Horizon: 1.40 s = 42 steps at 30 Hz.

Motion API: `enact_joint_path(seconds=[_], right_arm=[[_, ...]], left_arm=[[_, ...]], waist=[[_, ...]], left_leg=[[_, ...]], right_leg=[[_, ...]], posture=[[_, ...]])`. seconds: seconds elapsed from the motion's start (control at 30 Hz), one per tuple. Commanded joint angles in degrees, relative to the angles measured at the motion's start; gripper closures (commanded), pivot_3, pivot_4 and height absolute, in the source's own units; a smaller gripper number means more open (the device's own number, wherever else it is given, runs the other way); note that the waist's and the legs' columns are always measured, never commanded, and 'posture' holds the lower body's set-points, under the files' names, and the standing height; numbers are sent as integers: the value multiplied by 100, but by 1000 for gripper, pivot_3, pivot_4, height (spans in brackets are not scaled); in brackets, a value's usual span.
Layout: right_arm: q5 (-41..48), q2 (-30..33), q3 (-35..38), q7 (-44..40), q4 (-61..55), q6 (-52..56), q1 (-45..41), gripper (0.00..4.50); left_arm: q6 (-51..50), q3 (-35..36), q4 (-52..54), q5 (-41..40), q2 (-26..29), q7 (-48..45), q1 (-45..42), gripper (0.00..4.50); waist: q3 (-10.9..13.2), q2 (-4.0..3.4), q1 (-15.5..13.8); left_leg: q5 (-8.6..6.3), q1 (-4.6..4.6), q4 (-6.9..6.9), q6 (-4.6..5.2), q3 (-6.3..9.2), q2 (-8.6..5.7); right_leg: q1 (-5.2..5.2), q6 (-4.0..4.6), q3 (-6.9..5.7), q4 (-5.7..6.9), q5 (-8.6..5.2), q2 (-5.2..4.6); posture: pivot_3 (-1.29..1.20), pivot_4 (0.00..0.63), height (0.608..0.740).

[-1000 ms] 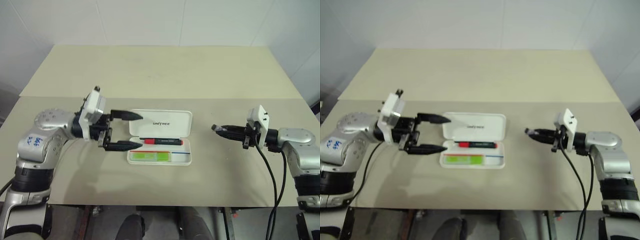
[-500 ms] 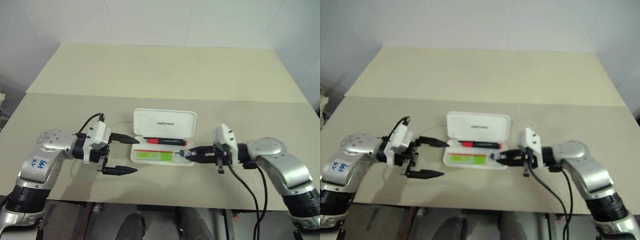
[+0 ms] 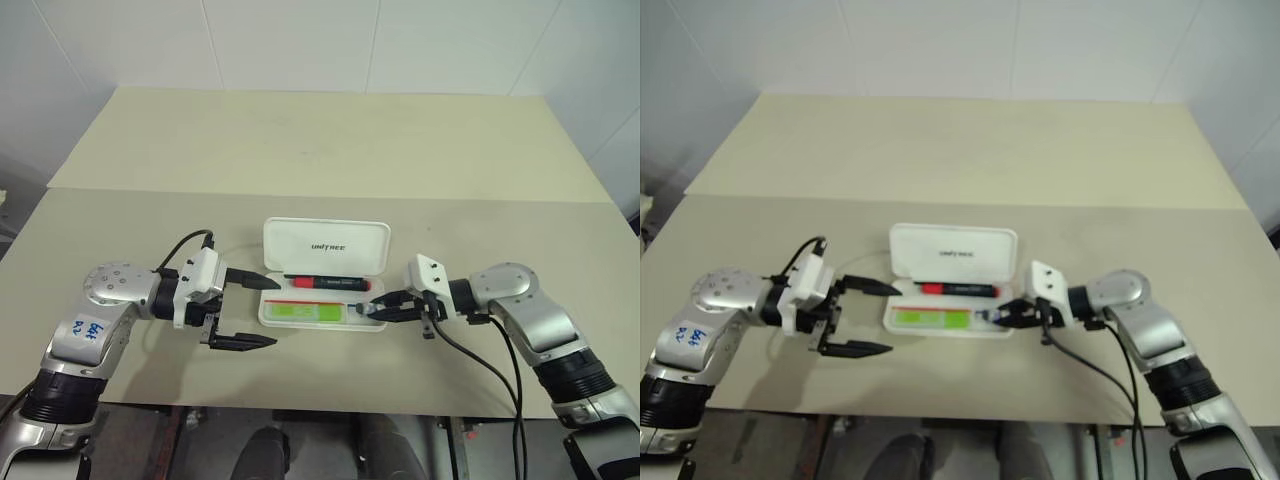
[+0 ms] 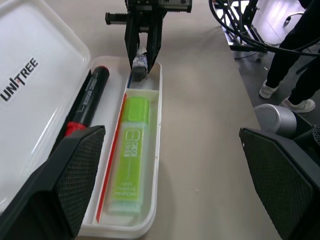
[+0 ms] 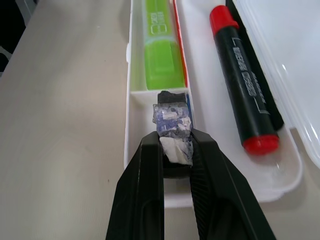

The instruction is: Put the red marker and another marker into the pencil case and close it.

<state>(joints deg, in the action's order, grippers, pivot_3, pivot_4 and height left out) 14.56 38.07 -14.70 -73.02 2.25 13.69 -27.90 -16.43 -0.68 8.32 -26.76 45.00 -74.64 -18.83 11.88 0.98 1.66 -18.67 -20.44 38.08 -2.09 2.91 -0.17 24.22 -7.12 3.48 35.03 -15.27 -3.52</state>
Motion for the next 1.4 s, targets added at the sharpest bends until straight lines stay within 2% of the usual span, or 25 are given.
enact_joint_path(seconds=[0.03, 0.2, 0.23, 0.33, 0.57, 0.7, 0.87, 0.97, 1.2, 1.3, 1.33, 1.4], right_arm=[[-47, -44, -8, -19, 5, -4, -43, 4140], [-98, -62, -21, -49, 112, -47, -80, 4140], [-115, -45, -20, -70, 150, -80, -89, 3433], [-163, 25, -3, -157, 240, -168, -141, 2554], [-34, 8, 166, -173, 127, -141, -490, 122], [487, 19, 529, -149, -422, 109, -387, 22], [997, 225, 1130, 19, -1136, 418, 154, 22], [1377, 431, 1826, 303, -1523, 722, 703, 22], [1608, 688, 3068, 832, -1862, 661, 1715, 22], [1641, 746, 3263, 848, -2059, 603, 2117, 22], [1635, 758, 3261, 840, -2116, 576, 2193, 0], [1624, 784, 3234, 804, -2157, 497, 2221, 0]], left_arm=[[41, 127, 173, -54, 45, 37, 20, 0], [56, 150, 175, -48, 59, 74, 23, 0], [64, 154, 168, -44, 64, 76, 22, 0], [81, 153, 154, -34, 73, 86, 15, 0], [133, 114, 56, -2, 43, 81, -84, 0], [119, 163, -7, -58, -30, 154, -150, 0], [63, 351, -86, -174, -160, 379, -169, 0], [58, 631, -216, -283, -318, 642, -171, 0], [316, 1102, -614, -228, -345, 780, 24, 0], [296, 1181, -685, -296, -321, 721, 87, 0], [279, 1191, -692, -319, -316, 697, 104, 408], [320, 1199, -755, -302, -297, 628, 129, 942]], waist=[[0, 0, -3], [0, 0, 1], [0, 0, 0], [-3, 5, 2], [-3, 4, -2], [-2, 4, -8], [-2, 4, -17], [-3, 4, -48], [-3, 4, -58], [-3, 4, -45], [-3, 4, -30], [-3, 4, -10]], left_leg=[[0, 0, 1, 0, 0, -1], [0, 0, 1, 0, 0, 0], [0, 0, 1, 0, 0, 0], [0, 1, 4, 0, -2, -1], [0, -1, -1, 0, -1, -1], [0, -27, -1, 0, -1, -1], [0, -43, -1, 0, 7, -1], [0, -58, 4, 1, 17, -4], [0, -55, 7, 1, 13, -4], [1, -51, 7, 0, 14, -4], [2, -53, 7, 1, 14, -5], [2, -51, 9, 1, 11, -5]], right_leg=[[0, 0, 0, 1, 0, -1], [0, 0, 0, 1, 0, 0], [1, 0, 0, 1, 0, 0], [1, 0, 2, 4, 0, -1], [5, 2, 0, 3, -1, -1], [31, 1, 0, 4, -1, -2], [37, 1, -6, -1, 0, -3], [41, -2, -14, -2, 1, -7], [40, -4, -11, -6, 2, -4], [39, -3, -11, -1, 2, -2], [39, -3, -10, 0, 2, -3], [37, -4, -8, 0, 3, -4]], posture=[[0, 150, 740], [0, 150, 740], [0, 150, 740], [0, 150, 740], [0, 150, 740], [0, 150, 740], [0, 150, 740], [0, 150, 740], [0, 150, 740], [0, 150, 740], [0, 150, 740], [0, 150, 740]])
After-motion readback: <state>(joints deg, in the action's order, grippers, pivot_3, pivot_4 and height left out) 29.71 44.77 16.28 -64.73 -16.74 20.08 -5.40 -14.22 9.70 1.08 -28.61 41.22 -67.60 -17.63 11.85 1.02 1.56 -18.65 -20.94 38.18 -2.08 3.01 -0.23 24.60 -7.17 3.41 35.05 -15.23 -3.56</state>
